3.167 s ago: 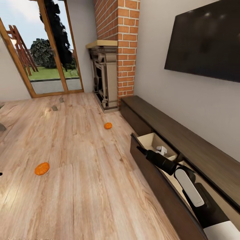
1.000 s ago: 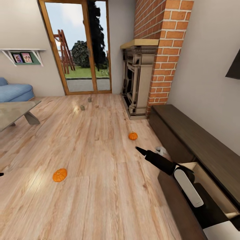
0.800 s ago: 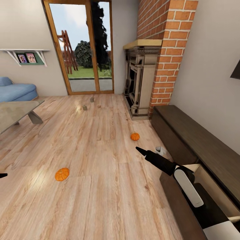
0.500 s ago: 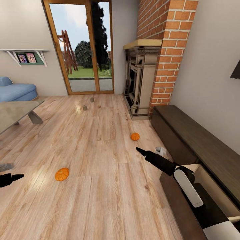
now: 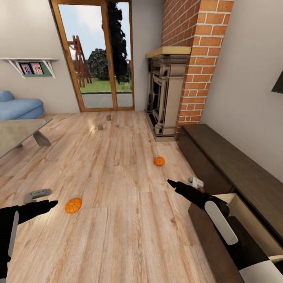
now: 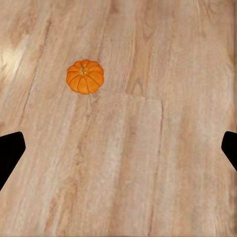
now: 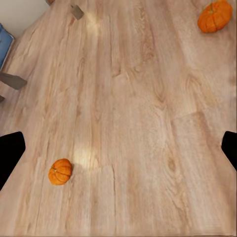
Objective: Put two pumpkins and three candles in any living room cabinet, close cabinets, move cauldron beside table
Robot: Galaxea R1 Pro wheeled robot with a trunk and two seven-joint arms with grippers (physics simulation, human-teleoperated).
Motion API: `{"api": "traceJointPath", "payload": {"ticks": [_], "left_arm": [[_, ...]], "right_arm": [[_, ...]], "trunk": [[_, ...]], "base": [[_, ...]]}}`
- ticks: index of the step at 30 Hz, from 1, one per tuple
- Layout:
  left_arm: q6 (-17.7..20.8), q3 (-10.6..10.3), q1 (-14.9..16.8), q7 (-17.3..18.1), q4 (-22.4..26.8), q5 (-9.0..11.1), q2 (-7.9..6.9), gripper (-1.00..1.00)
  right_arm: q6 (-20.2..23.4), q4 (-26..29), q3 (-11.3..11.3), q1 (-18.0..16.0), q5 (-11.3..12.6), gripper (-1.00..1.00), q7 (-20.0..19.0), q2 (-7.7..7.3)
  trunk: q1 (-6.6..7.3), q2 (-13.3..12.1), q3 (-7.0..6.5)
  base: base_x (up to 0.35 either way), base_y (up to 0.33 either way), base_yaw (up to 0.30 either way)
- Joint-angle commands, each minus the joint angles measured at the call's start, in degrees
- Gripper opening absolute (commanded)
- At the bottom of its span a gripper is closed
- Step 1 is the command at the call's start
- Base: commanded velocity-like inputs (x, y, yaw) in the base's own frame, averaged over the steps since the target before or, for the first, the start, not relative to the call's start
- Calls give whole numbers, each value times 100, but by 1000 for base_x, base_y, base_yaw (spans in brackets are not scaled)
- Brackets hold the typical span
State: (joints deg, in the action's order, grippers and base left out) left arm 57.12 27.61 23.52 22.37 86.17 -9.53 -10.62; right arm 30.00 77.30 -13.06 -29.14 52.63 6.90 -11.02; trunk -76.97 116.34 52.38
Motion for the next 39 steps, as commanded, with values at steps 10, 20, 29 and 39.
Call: {"api": "traceJointPath", "payload": {"ticks": [10, 20, 29, 39], "left_arm": [[3, 16, 4, 1, -112, -226, 662, 100], [10, -36, -22, -39, -118, -399, 741, 100], [17, -45, -23, -39, -118, -378, 746, 100], [19, -45, -23, -39, -125, -356, 746, 100]], "right_arm": [[6, -36, -429, -4, 45, 100, 255, 0], [-42, 28, -456, -4, 49, 100, 292, -4], [-78, 73, -650, -4, 40, 100, 279, -1], [-91, 75, -749, -4, 37, 100, 277, 3]], "trunk": [[1, 2, 5], [1, 2, 5], [1, 2, -9], [1, 2, -99]], "base": [[0, 0, 0], [52, 1, 0], [66, 11, 0], [172, 10, 0]]}}
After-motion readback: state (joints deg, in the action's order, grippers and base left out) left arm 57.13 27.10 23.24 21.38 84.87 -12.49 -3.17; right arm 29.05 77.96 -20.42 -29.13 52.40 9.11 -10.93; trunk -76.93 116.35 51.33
